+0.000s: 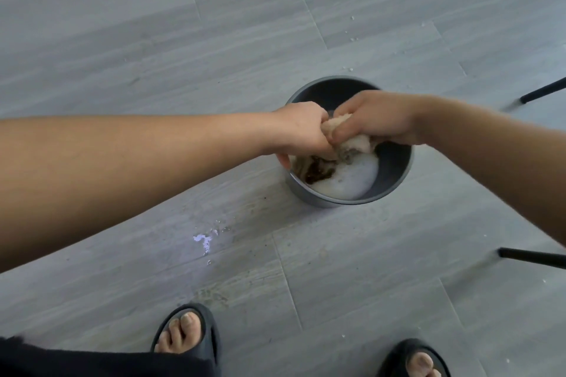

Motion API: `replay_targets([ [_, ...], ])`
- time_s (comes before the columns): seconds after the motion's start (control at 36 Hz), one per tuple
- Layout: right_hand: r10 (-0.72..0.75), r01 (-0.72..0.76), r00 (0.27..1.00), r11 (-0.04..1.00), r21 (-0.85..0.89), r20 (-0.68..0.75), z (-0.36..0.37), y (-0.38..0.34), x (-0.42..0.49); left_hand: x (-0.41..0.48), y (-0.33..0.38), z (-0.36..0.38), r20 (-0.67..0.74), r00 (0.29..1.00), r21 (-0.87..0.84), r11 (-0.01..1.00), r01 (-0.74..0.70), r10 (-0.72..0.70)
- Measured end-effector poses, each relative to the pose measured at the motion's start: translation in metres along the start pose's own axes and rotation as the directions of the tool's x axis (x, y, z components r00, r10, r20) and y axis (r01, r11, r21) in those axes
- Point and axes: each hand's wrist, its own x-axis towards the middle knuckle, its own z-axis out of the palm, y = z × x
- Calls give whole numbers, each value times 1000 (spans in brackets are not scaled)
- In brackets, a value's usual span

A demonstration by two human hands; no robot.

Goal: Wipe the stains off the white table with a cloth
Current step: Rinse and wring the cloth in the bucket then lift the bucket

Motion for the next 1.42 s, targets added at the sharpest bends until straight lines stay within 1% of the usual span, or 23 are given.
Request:
replay_targets([
  [0.03, -16, 11, 999, 991, 134, 37, -5, 2, -7, 0, 0, 0, 4, 1000, -41, 999, -11, 11],
  [0.08, -32, 21, 999, 922, 387, 23, -10, 8, -12, 2, -2, 0, -1, 999, -152, 988, -32, 33],
  [0.14, 8, -1, 1000, 791, 612, -10, -12, 15, -10, 5, -3, 0, -17, 999, -270, 962, -44, 41],
  [0.17, 47, -22, 999, 728, 685, -18, -10, 18, -8, 6, -3, 1, -29, 999, -331, 942, -45, 38],
  [0.25, 129, -32, 990, 605, 795, -59, 2, 20, -9, 8, 0, 6, -67, 998, -479, 877, -43, 12],
  [0.33, 222, 0, 965, 536, 844, -141, 18, 16, -7, 5, -1, 12, -138, 989, -571, 820, -40, -47],
  [0.36, 261, 20, 946, 541, 841, -191, 25, 13, -7, 4, -2, 15, -159, 984, -589, 808, -32, -78],
  [0.42, 334, 34, 898, 595, 803, -285, 37, 10, -6, 0, -2, 20, -193, 973, -588, 808, -12, -126],
  [0.47, 346, 14, 883, 656, 754, -318, 49, 4, -6, -3, -2, 24, -215, 965, -572, 820, -3, -147],
  [0.5, 341, 14, 883, 668, 744, -323, 55, -1, -5, -4, -1, 26, -223, 963, -570, 821, -1, -154],
  [0.61, 389, -3, 847, 686, 728, -362, 73, -16, -1, -10, 4, 28, -203, 962, -585, 810, 31, -184],
  [0.69, 431, 37, 797, 663, 747, -422, 76, -15, 8, -12, 7, 29, -162, 966, -617, 785, 59, -200],
  [0.75, 461, 33, 765, 670, 741, -451, 79, -12, 14, -13, 6, 30, -145, 966, -625, 777, 78, -214],
  [0.89, 486, -9, 714, 727, 686, -505, 86, -9, 23, -14, -1, 33, -108, 962, -619, 774, 132, -251],
  [1.08, 432, -13, 699, 804, 594, -570, 87, -11, 34, -16, -4, 26, -116, 948, -598, 783, 170, -295],
  [1.28, 398, -16, 694, 841, 540, -600, 92, 0, 44, -19, -7, 29, -129, 947, -563, 808, 175, -295],
  [1.36, 366, -5, 675, 871, 492, -641, 89, 5, 45, -20, -6, 30, -137, 948, -570, 806, 162, -288],
  [1.42, 337, -6, 682, 890, 456, -649, 88, 8, 42, -22, -4, 32, -142, 947, -564, 810, 161, -287],
])
